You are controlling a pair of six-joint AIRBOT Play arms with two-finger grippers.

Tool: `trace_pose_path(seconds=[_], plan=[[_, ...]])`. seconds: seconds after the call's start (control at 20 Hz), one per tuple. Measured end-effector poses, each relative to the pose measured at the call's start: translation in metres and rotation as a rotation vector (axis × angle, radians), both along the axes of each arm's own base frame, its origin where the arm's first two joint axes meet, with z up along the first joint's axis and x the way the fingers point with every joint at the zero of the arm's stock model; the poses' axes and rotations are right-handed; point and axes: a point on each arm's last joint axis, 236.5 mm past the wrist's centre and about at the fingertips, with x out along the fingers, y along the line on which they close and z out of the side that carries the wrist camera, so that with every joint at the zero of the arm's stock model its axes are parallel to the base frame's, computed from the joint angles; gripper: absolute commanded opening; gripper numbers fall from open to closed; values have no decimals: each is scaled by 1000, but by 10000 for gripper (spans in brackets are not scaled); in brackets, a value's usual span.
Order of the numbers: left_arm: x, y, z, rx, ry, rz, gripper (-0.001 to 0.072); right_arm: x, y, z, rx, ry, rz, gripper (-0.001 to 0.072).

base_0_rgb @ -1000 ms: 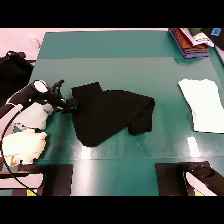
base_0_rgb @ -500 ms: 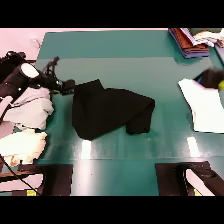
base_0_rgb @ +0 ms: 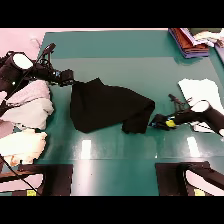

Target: Fold the shirts.

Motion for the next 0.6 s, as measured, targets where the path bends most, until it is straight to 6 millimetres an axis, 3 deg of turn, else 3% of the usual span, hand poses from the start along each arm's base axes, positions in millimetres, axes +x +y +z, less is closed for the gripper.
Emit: trace_pose_path(seconds=[0.1,0.2,0.3,0.4,0.5,0.6], plan=[[0,0,0,1,-1,-1,22,4,17,-8,5,9,39,240],[0,0,1,1,0,-2,22,10,28,-14,1,11,72,23],[-1,1,1,9,-1,-5,21,18,31,-15,-20,-5,107,22],[0,5,14,32,-34,-9,21,29,23,-5,-67,-45,153,22],[4,14,53,79,-134,-11,22,44,6,23,-121,-110,180,22],[6,24,116,124,-285,-2,21,66,-23,72,-206,-231,179,22]])
